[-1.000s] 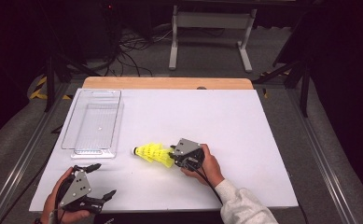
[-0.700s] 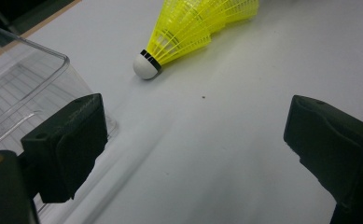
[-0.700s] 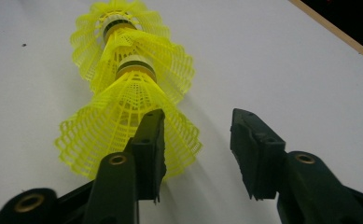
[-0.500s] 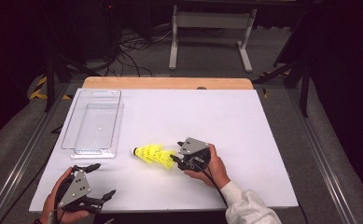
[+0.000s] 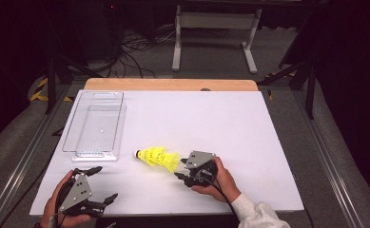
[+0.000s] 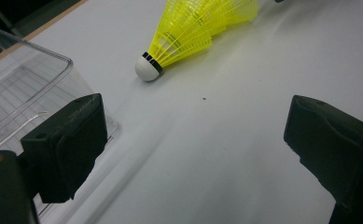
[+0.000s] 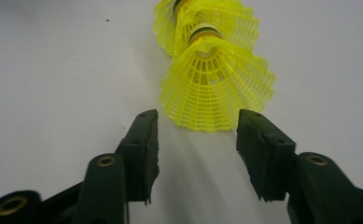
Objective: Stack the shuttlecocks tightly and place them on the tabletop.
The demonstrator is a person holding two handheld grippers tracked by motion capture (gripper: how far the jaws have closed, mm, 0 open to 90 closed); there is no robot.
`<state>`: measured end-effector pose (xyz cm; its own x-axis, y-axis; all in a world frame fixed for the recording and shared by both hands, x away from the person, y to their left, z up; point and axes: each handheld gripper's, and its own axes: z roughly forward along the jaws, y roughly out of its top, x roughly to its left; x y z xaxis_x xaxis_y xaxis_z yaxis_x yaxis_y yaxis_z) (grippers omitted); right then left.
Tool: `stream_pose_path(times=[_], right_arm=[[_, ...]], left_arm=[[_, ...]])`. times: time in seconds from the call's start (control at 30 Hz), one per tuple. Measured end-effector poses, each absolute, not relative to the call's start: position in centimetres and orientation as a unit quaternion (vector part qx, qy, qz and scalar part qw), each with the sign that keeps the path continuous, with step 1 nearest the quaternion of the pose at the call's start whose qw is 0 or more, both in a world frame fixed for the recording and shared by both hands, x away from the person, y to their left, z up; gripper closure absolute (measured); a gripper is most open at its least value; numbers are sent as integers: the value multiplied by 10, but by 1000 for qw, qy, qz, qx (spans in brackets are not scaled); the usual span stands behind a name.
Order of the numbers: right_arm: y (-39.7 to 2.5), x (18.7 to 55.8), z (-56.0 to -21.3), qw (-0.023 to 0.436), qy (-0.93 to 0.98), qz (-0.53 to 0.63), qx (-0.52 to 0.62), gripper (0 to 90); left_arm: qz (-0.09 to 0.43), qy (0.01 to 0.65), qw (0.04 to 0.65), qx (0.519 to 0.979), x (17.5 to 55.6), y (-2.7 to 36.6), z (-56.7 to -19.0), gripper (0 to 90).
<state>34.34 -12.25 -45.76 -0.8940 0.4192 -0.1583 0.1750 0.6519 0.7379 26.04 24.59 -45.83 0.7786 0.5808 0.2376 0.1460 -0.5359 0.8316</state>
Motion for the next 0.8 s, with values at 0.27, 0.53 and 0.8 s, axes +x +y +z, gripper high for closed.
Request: stream_pose_path(times=[0.27, 0.53, 0.8], right_arm=[[-104, 348, -470, 162, 902, 363, 167, 651], [-101, 349, -471, 170, 901, 365, 163, 890], [-101, 349, -471, 180, 899, 366, 159, 900]], left_arm=[[252, 216, 428, 841, 261, 245, -459, 72], [252, 215, 427, 842, 261, 245, -459, 71], [251, 215, 427, 842, 261, 245, -459, 72]])
